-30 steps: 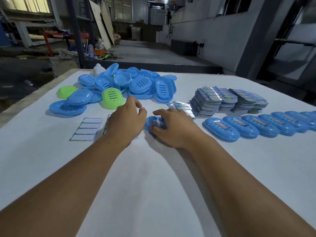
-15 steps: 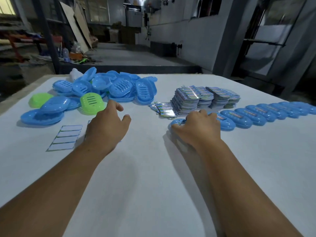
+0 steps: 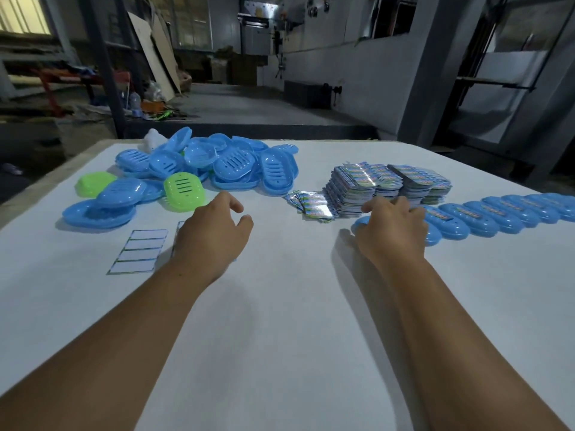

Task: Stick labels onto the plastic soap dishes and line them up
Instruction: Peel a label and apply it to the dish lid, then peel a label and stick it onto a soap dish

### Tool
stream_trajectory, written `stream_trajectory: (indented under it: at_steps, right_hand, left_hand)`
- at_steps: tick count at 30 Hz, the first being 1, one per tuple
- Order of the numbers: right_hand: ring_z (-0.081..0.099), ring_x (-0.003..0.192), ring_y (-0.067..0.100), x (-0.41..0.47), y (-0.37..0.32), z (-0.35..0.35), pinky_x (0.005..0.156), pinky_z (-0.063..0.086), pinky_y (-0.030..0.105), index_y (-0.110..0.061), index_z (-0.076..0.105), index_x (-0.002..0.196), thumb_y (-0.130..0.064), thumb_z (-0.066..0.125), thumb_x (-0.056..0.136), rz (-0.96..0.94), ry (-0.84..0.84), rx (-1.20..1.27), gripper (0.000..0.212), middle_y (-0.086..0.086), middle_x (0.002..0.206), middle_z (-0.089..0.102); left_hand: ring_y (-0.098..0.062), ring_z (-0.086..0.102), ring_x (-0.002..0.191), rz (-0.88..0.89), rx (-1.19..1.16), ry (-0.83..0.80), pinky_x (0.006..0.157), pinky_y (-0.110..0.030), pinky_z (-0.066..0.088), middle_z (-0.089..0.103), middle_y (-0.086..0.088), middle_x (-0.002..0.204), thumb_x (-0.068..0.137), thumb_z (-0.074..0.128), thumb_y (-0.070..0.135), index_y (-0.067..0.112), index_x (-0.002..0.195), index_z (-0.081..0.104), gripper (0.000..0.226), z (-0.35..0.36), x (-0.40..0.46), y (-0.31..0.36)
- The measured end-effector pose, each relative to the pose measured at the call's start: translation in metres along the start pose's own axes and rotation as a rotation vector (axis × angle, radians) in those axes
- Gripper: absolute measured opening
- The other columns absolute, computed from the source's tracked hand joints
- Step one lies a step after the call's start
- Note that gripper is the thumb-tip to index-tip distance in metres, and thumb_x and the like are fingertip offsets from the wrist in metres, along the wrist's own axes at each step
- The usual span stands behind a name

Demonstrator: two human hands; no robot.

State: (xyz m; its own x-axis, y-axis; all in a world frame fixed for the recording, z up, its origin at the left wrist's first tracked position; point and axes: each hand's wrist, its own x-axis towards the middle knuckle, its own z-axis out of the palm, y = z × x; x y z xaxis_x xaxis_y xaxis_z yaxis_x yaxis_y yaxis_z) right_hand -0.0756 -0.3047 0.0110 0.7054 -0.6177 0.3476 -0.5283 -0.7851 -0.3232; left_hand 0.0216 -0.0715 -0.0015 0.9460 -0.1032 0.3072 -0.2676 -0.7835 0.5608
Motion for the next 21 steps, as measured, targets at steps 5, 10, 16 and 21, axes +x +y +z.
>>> stream_trajectory:
  at_steps: [5, 10, 16, 21]
  right_hand:
    - [0.041, 0.122, 0.039, -0.001, -0.016, 0.008, 0.101, 0.033, 0.042, -0.027, 0.067, 0.117, -0.032, 0.063, 0.091, -0.098, 0.065, 0.179, 0.027, 0.011, 0.125, 0.055]
    - [0.053, 0.110, 0.030, -0.015, -0.052, 0.019, 0.096, 0.041, 0.039, -0.024, 0.068, 0.111, -0.025, 0.064, 0.090, -0.383, 0.018, 0.306, 0.021, 0.002, 0.111, 0.063]
    - [0.052, 0.110, 0.025, -0.018, -0.101, 0.029, 0.095, 0.042, 0.037, -0.024, 0.064, 0.122, -0.028, 0.060, 0.094, -0.651, -0.044, 0.274, 0.028, -0.001, 0.116, 0.062]
    - [0.048, 0.116, 0.026, -0.022, -0.120, 0.038, 0.099, 0.043, 0.039, -0.022, 0.063, 0.126, -0.027, 0.061, 0.094, -0.682, -0.040, 0.324, 0.032, 0.002, 0.123, 0.057]
  left_hand:
    - [-0.002, 0.056, 0.065, -0.011, 0.033, 0.007, 0.069, -0.031, 0.047, 0.064, 0.009, 0.064, 0.089, 0.056, 0.047, 0.033, 0.092, 0.056, 0.014, 0.003, 0.004, -0.004]
    - [-0.017, 0.061, 0.075, 0.005, 0.097, 0.035, 0.068, -0.030, 0.043, 0.066, 0.010, 0.077, 0.090, 0.055, 0.044, 0.031, 0.090, 0.059, 0.013, 0.000, 0.008, -0.009]
    - [-0.031, 0.053, 0.115, -0.007, 0.310, 0.209, 0.087, -0.043, 0.045, 0.050, -0.011, 0.129, 0.092, 0.059, 0.040, 0.023, 0.134, 0.048, 0.047, -0.016, 0.030, -0.031]
    - [-0.035, 0.044, 0.125, -0.105, 0.436, 0.159, 0.101, -0.047, 0.040, 0.042, -0.014, 0.140, 0.091, 0.052, 0.061, 0.028, 0.142, 0.044, 0.061, -0.017, 0.052, -0.051]
